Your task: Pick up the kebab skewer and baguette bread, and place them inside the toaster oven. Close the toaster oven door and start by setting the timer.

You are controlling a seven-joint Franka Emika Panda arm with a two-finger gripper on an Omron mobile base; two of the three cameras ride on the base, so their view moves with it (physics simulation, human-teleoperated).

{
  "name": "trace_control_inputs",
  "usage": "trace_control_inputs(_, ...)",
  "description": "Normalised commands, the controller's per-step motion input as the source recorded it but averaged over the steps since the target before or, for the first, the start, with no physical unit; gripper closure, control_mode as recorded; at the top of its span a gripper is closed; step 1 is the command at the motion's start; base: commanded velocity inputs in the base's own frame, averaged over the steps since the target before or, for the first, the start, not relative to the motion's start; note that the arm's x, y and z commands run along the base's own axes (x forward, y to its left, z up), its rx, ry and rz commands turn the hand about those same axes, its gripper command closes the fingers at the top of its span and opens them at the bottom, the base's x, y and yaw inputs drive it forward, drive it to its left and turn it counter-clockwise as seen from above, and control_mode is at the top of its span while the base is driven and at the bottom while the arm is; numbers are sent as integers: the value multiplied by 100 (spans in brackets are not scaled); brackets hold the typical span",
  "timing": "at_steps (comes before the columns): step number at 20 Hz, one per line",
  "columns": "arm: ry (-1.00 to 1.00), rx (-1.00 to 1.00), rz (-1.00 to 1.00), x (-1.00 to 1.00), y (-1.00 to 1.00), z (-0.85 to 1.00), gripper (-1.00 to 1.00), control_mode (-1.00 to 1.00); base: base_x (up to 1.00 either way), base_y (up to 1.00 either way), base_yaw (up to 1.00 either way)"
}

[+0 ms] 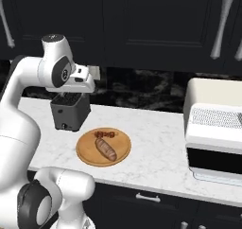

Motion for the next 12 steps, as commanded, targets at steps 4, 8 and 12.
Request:
trace_control_inputs(4,0,0,0,0,0,0,-100,100,0,-72,1)
trace_control_inputs(8,0,0,0,0,0,0,-100,100,0,-57,0)
trace_control_inputs(12,0,0,0,0,0,0,-100,100,0,-58,0)
